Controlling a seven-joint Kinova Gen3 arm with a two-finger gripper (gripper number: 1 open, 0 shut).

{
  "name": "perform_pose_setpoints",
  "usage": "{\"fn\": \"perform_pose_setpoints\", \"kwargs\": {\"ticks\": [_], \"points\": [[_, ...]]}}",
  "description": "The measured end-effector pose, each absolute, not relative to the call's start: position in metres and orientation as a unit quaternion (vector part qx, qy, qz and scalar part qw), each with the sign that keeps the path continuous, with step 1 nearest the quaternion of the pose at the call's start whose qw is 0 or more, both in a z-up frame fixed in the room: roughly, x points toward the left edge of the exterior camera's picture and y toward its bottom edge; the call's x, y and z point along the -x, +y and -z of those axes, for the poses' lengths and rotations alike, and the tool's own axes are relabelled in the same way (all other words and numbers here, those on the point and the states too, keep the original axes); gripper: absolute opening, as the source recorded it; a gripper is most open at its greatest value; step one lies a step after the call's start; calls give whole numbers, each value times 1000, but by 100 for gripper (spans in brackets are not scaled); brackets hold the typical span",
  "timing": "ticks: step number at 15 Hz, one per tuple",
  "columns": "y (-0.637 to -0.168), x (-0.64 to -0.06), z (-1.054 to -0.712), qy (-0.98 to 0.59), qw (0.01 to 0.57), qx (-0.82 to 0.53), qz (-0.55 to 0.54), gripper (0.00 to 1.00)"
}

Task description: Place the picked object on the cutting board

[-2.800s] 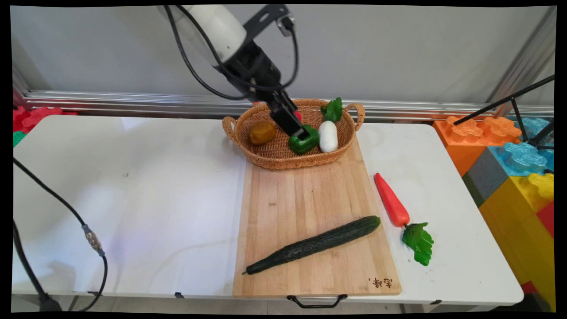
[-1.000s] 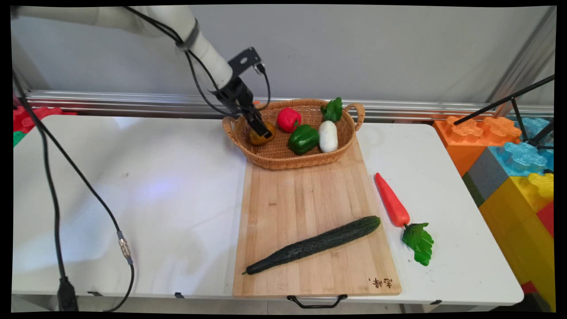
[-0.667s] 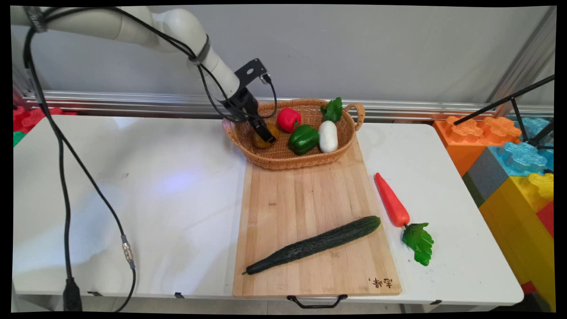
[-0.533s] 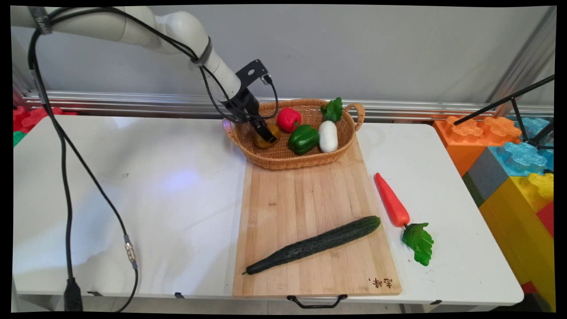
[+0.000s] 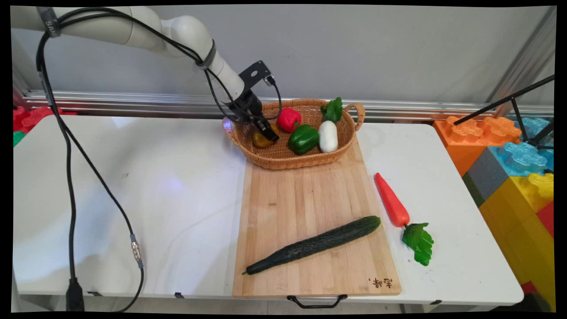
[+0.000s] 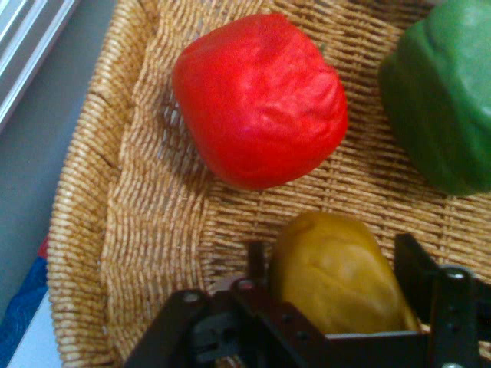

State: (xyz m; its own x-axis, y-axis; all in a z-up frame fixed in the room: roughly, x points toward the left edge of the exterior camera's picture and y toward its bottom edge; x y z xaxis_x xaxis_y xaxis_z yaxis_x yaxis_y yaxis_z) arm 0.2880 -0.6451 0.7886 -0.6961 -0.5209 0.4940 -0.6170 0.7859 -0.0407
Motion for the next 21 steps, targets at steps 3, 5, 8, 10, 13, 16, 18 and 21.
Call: {"fn": "perform_pose_setpoints", "kwargs": {"ticks": [3, 5, 8, 10, 13, 16, 18, 21], "points": [[-640, -288, -795, -915, 237, -310, -98, 0], [-634, -289, -807, -915, 240, -310, -96, 0], [-626, -291, -833, -912, 248, -309, -103, 0], [-621, -292, -852, -910, 254, -308, -112, 0], [-611, -290, -887, -906, 270, -302, -119, 0], [-592, -276, -916, -905, 290, -293, -101, 0], [-576, -259, -928, -906, 302, -284, -79, 0], [-551, -227, -935, -909, 317, -267, -46, 0]]}}
